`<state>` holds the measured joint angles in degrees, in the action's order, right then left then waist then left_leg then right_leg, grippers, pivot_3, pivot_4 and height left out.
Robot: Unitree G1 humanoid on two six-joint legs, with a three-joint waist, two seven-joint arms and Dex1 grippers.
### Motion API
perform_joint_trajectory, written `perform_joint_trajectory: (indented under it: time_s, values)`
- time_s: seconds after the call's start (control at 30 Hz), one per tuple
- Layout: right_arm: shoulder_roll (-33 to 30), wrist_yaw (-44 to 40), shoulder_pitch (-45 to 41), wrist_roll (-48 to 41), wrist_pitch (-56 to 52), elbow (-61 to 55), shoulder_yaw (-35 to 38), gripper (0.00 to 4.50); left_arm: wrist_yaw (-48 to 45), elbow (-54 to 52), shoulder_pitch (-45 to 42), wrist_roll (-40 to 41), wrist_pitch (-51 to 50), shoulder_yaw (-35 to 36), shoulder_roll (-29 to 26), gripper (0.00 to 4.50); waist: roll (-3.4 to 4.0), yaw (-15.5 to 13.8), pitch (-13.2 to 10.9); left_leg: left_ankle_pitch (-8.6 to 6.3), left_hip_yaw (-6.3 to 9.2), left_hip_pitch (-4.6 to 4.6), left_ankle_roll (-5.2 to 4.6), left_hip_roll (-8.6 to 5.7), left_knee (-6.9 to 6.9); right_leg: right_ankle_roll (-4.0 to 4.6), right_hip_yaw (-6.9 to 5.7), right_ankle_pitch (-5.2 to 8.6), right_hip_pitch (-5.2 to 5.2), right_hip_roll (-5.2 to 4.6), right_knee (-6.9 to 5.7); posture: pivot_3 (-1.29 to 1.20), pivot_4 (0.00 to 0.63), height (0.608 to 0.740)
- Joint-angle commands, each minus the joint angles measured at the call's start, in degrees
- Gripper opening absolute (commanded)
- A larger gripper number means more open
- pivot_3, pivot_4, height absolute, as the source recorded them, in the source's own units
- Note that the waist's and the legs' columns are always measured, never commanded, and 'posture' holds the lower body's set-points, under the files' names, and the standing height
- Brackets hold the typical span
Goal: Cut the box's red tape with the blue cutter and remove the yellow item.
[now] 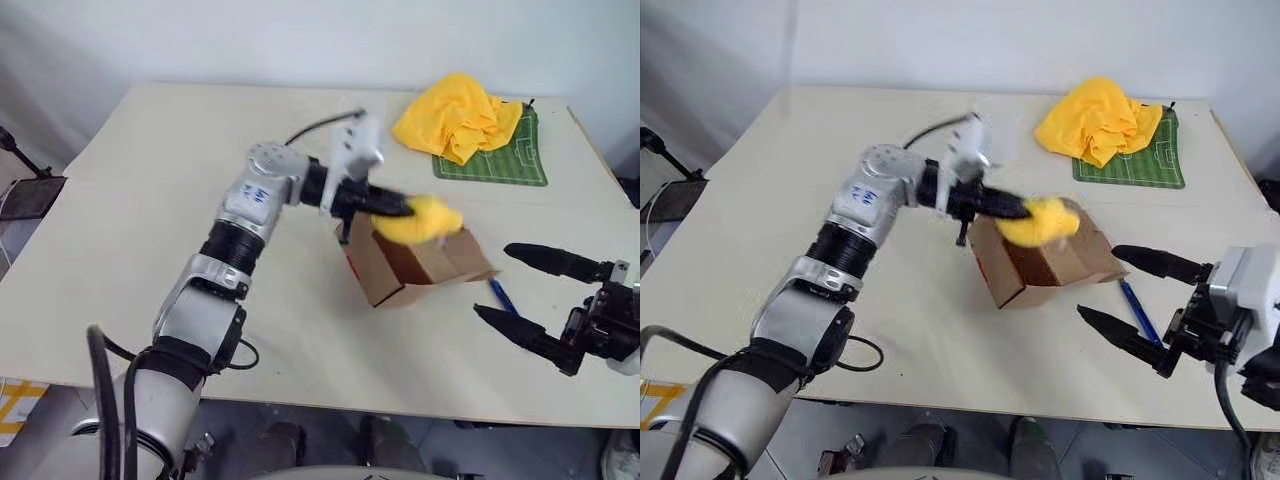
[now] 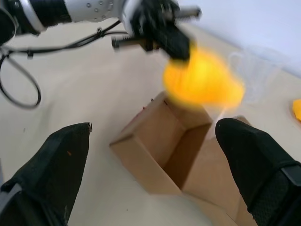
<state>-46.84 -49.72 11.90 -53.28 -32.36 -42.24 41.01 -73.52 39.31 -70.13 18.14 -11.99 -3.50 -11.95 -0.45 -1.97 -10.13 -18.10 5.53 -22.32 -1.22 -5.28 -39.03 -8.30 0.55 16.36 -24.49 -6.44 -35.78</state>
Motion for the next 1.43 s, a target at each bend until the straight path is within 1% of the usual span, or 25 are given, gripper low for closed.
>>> perform_joint_trajectory:
  time_s: [0.03, 0.07, 0.2, 0.23, 0.33, 0.4, 0.47, 0.53, 0.57, 0.63, 0.67, 0.77, 0.8, 0.87, 0.93, 1.03, 1.1, 1.2, 1.27, 1.33, 1.37, 1.43]
  values:
    - [1.99, 1.47, -3.59, 0.23, 3.31, 0.09, -4.64, 4.50, 3.04, -0.75, 4.29, 5.81, 0.40, 9.29, -3.72, 0.02, 0.00, 0.56, 0.00, 0.00, 0.01, 0.00, 0.00, 0.00, 0.00, 0.00, 0.00, 0.00, 0.00, 0.00, -0.03, 0.00, 0.150, 0.740]
    - [2.66, 1.59, -4.52, 0.71, 4.05, 0.17, -6.32, 4.50, 4.24, -1.51, 6.05, 6.50, 1.29, 11.27, -4.83, 0.02, 0.01, 0.90, 0.01, 0.00, 0.01, 0.08, 0.01, 0.01, 0.02, 0.00, 0.01, 0.00, 0.04, 0.01, -0.05, 0.00, 0.150, 0.740]
    - [6.23, 0.03, -11.19, 5.93, 8.84, 1.37, -18.56, 4.50, 5.34, -9.11, 23.23, 5.10, 5.49, 16.97, -16.30, 0.02, 0.03, 2.56, 0.02, 0.01, 0.10, 0.31, 0.17, 0.04, 0.25, 0.01, 0.48, 0.00, -0.11, 0.08, -0.12, 0.00, 0.150, 0.740]
    - [6.67, -0.90, -12.28, 7.32, 10.12, 2.04, -20.67, 4.50, 5.17, -10.31, 26.96, 4.41, 7.34, 17.67, -18.58, 0.02, 0.01, 2.71, 0.01, 0.01, 0.19, 0.38, 0.22, 0.01, 0.36, 0.04, 0.65, 0.02, -0.19, 0.14, -0.19, 0.00, 0.150, 0.740]
    - [7.59, -4.04, -15.46, 10.53, 12.91, 5.06, -26.86, 4.50, 4.40, -12.66, 39.23, 2.34, 11.55, 19.56, -25.65, 0.02, -0.05, 2.19, 0.01, 0.01, 0.26, 0.31, 0.26, 0.01, 0.37, 0.06, 0.63, 0.03, -0.29, 0.20, -0.14, 0.00, 0.150, 0.740]
    - [8.08, -6.49, -17.15, 13.07, 15.64, 7.17, -30.29, 4.50, 5.52, -13.79, 44.63, 2.19, 12.90, 20.69, -27.98, 0.02, -0.06, 1.78, 0.01, -0.01, 0.25, 0.31, 0.23, -0.06, 0.36, 0.07, 0.65, 0.03, -0.27, 0.17, -0.11, 0.00, 0.150, 0.740]
    - [8.04, -8.43, -17.91, 14.04, 17.11, 8.68, -32.10, 4.50, 7.33, -16.08, 47.17, 3.87, 10.77, 21.63, -28.16, 0.02, -0.06, 0.33, 0.01, -0.04, 0.34, 0.31, 0.16, -0.12, 0.26, 0.07, 0.54, 0.02, -0.13, 0.14, -0.03, 0.00, 0.150, 0.740]
    - [7.50, -11.02, -18.58, 16.40, 19.75, 10.77, -33.77, 4.50, 8.47, -17.09, 48.79, 4.13, 9.05, 21.78, -28.24, 0.54, -0.06, -0.73, 0.02, -0.10, 0.45, 0.29, 0.06, -0.20, 0.10, 0.08, 0.42, 0.03, -0.02, 0.11, 0.14, 0.00, 0.150, 0.740]
    - [7.27, -11.92, -18.70, 17.19, 20.75, 11.51, -34.17, 4.50, 8.91, -17.68, 49.41, 4.08, 8.33, 21.68, -28.29, 0.70, -0.09, -1.03, 0.04, -0.12, 0.47, 0.27, 0.03, -0.23, 0.05, 0.08, 0.40, 0.02, 0.01, 0.10, 0.16, 0.00, 0.150, 0.740]
    - [6.70, -13.22, -18.65, 18.06, 22.26, 13.55, -33.42, 4.50, 10.27, -20.70, 50.20, 4.71, 7.30, 21.89, -28.01, 1.35, -0.10, -1.05, 0.04, -0.16, 0.44, 0.28, -0.02, -0.32, 0.04, 0.07, 0.43, 0.00, 0.01, 0.05, 0.15, 0.00, 0.150, 0.740]
    - [6.37, -13.61, -18.48, 18.16, 22.67, 14.23, -32.65, 4.50, 10.77, -22.53, 50.44, 6.01, 5.07, 22.41, -28.13, 1.62, -0.10, -0.95, 0.04, -0.16, 0.43, 0.28, -0.03, -0.32, 0.04, 0.07, 0.45, 0.00, 0.00, 0.05, 0.14, 0.00, 0.150, 0.740]
    - [5.04, -13.88, -17.85, 16.90, 22.25, 15.15, -29.63, 4.50, 10.01, -27.19, 51.94, 9.33, 0.63, 24.60, -30.63, 2.53, -0.10, -0.51, 0.04, -0.20, 0.41, 0.25, 0.03, -0.18, 0.05, 0.07, 0.46, 0.00, -0.05, 0.06, -0.04, 0.00, 0.150, 0.740]
    - [4.52, -13.68, -17.52, 16.15, 21.76, 15.26, -28.13, 4.50, 9.48, -27.99, 52.69, 10.68, -0.95, 26.46, -32.47, 2.85, -0.10, -0.35, 0.04, -0.23, 0.41, 0.25, 0.09, -0.11, 0.05, 0.08, 0.46, 0.01, -0.06, 0.04, -0.04, 0.00, 0.150, 0.740]
    - [3.57, -13.88, -16.48, 15.06, 21.30, 15.23, -25.53, 4.50, 7.93, -28.67, 55.13, 12.36, -3.07, 29.94, -36.31, 2.85, -0.10, 0.76, 0.04, -0.27, 0.41, 0.26, 0.20, 0.04, 0.10, 0.15, 0.44, 0.05, -0.10, 0.10, -0.03, 0.00, 0.150, 0.740]
    - [2.84, -13.98, -15.03, 13.98, 20.77, 14.82, -23.43, 4.50, 6.00, -28.26, 58.78, 11.96, -2.79, 32.37, -39.84, 2.85, -0.08, 1.46, 0.04, -0.28, 0.35, 0.31, 0.27, 0.14, 0.22, 0.22, 0.47, 0.09, -0.15, 0.14, -0.03, 0.00, 0.150, 0.740]
    - [2.69, -14.29, -11.77, 13.21, 20.81, 14.49, -21.17, 4.50, 3.08, -24.13, 65.98, 9.38, 2.14, 36.02, -43.09, 2.85, -0.05, 2.04, 0.05, -0.24, 0.14, 0.79, 0.29, 0.13, 0.87, 0.30, 0.68, 0.13, 0.03, 0.11, 0.15, 0.00, 0.150, 0.740]
    - [2.51, -15.54, -9.56, 13.55, 21.61, 14.43, -20.66, 4.50, 2.66, -23.61, 70.44, 8.43, 4.22, 37.48, -43.60, 2.85, -0.04, 2.08, 0.05, -0.25, 0.01, 1.14, 0.27, 0.14, 1.13, 0.41, 0.83, 0.20, 0.19, 0.12, 0.25, 0.00, 0.150, 0.740]
    - [2.82, -16.29, -7.15, 13.90, 22.46, 14.76, -19.97, 4.50, 5.51, -26.10, 76.86, 5.94, 8.21, 39.34, -42.00, 2.85, -0.06, 1.96, 0.05, -0.26, 0.01, 1.12, 0.26, 0.19, 1.14, 0.43, 0.86, 0.22, 0.19, 0.12, 0.28, 0.00, 0.150, 0.740]
    - [3.48, -15.34, -6.42, 14.12, 22.55, 15.33, -19.61, 4.50, 9.30, -28.72, 79.05, 6.04, 9.69, 40.78, -39.12, 2.85, -0.07, 1.73, 0.05, -0.27, -0.01, 1.12, 0.24, 0.16, 1.12, 0.42, 1.14, 0.21, 0.20, 0.10, 0.30, 0.00, 0.150, 0.740]
    - [4.43, -14.34, -6.45, 15.47, 23.73, 14.95, -20.71, 4.50, 12.43, -35.11, 82.60, 7.25, 8.89, 41.38, -35.10, 2.85, -0.09, 1.44, 0.06, -0.30, 0.00, 1.14, 0.20, 0.14, 1.09, 0.41, 1.26, 0.20, 0.27, 0.07, 0.32, 0.00, 0.150, 0.740]
    - [4.65, -14.42, -6.56, 16.14, 24.50, 15.15, -21.07, 4.50, 13.24, -38.12, 84.01, 7.92, 8.26, 41.30, -33.70, 2.85, -0.11, 1.36, 0.08, -0.30, 0.01, 1.15, 0.19, 0.14, 1.08, 0.39, 1.30, 0.19, 0.29, 0.06, 0.33, 0.00, 0.150, 0.740]
    - [4.90, -14.71, -6.47, 17.43, 25.94, 16.26, -21.18, 4.50, 16.15, -41.60, 84.85, 6.71, 9.29, 41.38, -32.06, 2.85, -0.12, 1.25, 0.08, -0.32, 0.01, 1.15, 0.20, 0.14, 1.07, 0.38, 1.33, 0.19, 0.30, 0.06, 0.35, 0.00, 0.150, 0.740]
